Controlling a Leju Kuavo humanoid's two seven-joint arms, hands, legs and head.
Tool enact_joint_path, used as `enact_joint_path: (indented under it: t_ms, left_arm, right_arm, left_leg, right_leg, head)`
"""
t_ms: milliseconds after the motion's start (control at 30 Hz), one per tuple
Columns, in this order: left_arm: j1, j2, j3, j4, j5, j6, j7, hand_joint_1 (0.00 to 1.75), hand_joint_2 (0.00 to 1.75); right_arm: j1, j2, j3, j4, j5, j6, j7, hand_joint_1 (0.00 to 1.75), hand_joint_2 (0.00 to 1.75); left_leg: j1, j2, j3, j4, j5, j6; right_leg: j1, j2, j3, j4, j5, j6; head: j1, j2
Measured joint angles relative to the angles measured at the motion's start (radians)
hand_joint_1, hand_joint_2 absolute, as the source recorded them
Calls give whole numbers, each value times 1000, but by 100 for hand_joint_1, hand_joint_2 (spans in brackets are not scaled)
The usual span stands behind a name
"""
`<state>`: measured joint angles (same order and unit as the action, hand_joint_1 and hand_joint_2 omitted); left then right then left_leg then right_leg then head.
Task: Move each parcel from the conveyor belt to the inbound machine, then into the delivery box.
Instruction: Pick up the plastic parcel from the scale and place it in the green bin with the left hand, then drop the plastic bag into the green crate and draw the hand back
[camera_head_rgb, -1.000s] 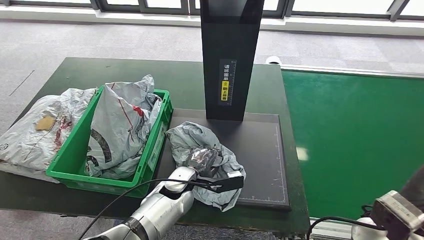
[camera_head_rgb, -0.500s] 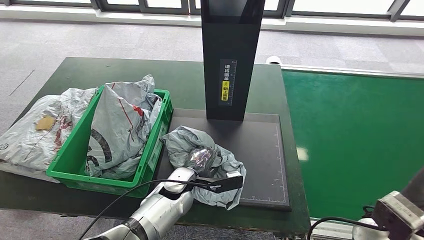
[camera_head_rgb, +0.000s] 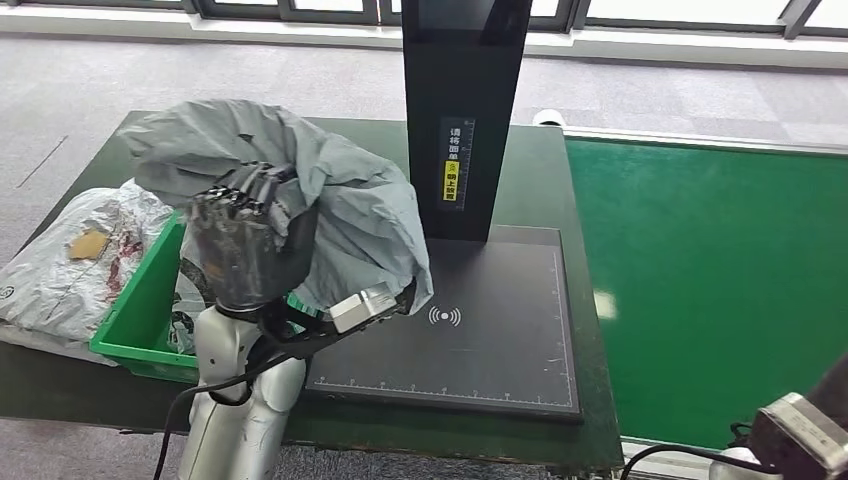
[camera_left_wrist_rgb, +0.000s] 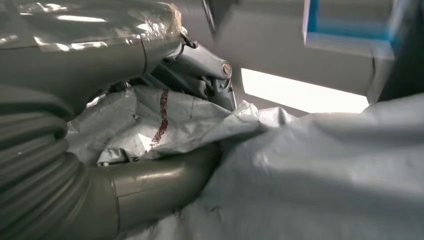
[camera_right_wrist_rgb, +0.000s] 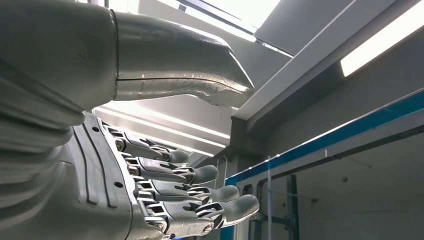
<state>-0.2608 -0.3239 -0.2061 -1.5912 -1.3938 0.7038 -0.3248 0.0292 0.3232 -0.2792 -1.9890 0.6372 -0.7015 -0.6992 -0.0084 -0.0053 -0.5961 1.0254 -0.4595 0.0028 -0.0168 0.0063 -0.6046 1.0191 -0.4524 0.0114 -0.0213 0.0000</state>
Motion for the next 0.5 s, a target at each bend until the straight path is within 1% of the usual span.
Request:
enact_joint_path:
  t_ms: [67, 167, 333, 400, 433, 500]
  left_arm:
    - [15, 4, 22, -111, 34, 0, -27, 175, 175]
    - [34, 8, 56, -237, 75, 0, -58, 175, 175]
    - [53, 13, 130, -368, 142, 0, -86, 175, 175]
    - [50, 13, 178, -358, 159, -1, -86, 175, 175]
    - [43, 13, 206, -330, 157, -2, -81, 175, 175]
    - [14, 10, 258, -228, 126, -3, -54, 175, 175]
  right_arm:
    - [0, 0, 0, 0, 3, 0, 0, 0, 175]
    - [0, 0, 0, 0, 9, 0, 0, 0, 175]
    - [0, 0, 0, 1, 11, 0, 0, 0, 175]
    - [0, 0, 0, 3, 12, 0, 0, 0, 175]
    - [-1, 0, 0, 3, 12, 0, 0, 0, 175]
    - [-1, 0, 0, 5, 11, 0, 0, 0, 175]
  left_leg:
    - [0, 0, 0, 0, 0, 0]
    - [0, 0, 0, 0, 0, 0]
    - [0, 0, 0, 0, 0, 0]
    - [0, -1, 1, 0, 0, 0]
    - [0, -1, 1, 0, 0, 0]
    - [0, -2, 1, 0, 1, 1]
  right_leg:
    - [0, -1, 0, 0, 0, 0]
    - [0, -1, 1, 0, 0, 0]
    - [0, -1, 1, 0, 0, 0]
    - [0, -1, 1, 0, 0, 0]
    - [0, -2, 1, 0, 0, 0]
    - [0, -2, 1, 0, 0, 0]
  head:
    - [0, 0]
    - [0, 0]
    - [0, 0]
    - [0, 0]
    - [0, 0]
    - [0, 0]
